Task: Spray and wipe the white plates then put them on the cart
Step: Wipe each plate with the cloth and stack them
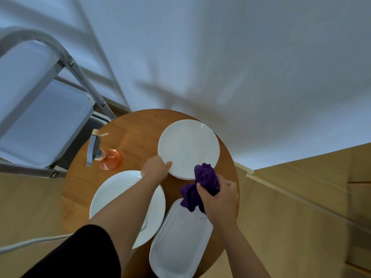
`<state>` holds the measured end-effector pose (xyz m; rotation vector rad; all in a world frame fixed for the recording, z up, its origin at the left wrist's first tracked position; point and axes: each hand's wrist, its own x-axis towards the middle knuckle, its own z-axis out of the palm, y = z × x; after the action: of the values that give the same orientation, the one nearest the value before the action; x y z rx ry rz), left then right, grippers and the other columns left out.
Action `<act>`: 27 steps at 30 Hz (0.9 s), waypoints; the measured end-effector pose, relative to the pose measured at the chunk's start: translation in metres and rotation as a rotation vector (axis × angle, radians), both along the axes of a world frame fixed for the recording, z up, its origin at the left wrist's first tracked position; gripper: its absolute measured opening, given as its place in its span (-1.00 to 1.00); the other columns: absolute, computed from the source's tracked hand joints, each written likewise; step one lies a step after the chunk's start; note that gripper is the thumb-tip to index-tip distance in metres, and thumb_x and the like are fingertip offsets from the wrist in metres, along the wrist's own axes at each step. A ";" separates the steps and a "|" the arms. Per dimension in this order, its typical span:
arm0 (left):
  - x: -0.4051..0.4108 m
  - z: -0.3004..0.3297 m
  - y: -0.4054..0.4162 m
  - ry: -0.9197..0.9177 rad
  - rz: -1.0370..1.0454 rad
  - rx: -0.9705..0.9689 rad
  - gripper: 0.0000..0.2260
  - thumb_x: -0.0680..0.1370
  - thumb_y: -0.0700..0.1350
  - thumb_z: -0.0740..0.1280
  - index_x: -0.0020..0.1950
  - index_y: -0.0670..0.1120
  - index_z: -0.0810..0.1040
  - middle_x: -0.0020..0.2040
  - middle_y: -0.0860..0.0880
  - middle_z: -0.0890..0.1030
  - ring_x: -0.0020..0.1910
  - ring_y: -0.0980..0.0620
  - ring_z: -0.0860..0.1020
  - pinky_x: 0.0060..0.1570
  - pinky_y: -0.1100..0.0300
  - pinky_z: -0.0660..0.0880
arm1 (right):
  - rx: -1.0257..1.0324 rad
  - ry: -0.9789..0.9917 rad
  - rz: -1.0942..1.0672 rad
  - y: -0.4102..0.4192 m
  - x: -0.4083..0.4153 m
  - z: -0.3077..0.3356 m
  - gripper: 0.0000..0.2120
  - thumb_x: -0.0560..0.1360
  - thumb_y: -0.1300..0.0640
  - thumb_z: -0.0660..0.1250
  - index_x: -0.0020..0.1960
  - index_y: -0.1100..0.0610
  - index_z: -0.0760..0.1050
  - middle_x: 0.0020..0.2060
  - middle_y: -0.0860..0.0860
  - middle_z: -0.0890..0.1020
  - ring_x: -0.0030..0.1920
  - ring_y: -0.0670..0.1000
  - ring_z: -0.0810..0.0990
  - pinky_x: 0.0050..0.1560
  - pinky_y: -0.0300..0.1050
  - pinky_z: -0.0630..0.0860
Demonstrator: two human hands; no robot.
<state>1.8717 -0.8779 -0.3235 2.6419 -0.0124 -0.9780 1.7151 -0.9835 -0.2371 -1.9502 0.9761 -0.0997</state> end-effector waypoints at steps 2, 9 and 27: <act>0.002 -0.001 -0.003 -0.009 -0.022 0.008 -0.71 0.60 0.10 0.24 0.09 -0.13 0.49 -0.04 -0.07 0.57 -0.11 -0.01 0.56 -0.15 0.19 0.51 | 0.026 -0.032 0.041 -0.001 0.000 0.000 -0.82 0.42 0.10 0.45 -0.04 0.08 0.51 -0.16 0.00 0.53 -0.05 0.06 0.50 -0.09 -0.18 0.51; 0.008 -0.004 0.003 0.031 0.334 -0.352 -0.81 0.57 -0.06 0.27 -0.12 -0.17 0.53 -0.15 -0.13 0.57 -0.14 -0.09 0.57 -0.06 0.03 0.57 | -0.001 -0.057 -0.017 -0.004 0.003 0.005 -0.72 0.39 0.14 0.48 0.03 0.07 0.46 -0.01 -0.05 0.41 0.10 0.07 0.43 -0.03 -0.23 0.47; -0.027 0.100 0.051 0.476 0.949 -1.180 -0.70 0.44 -0.22 0.17 0.15 0.00 0.41 0.14 -0.17 0.49 0.15 -0.18 0.48 0.16 -0.12 0.51 | 0.001 -0.192 0.010 0.029 0.025 0.082 -0.66 0.42 0.15 0.45 0.10 0.03 0.37 0.09 -0.12 0.32 0.03 -0.01 0.50 -0.13 -0.34 0.56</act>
<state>1.8447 -0.8265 -0.2231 1.0751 0.5340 -0.8018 1.7404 -0.9540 -0.1549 -1.9052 0.8394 -0.2752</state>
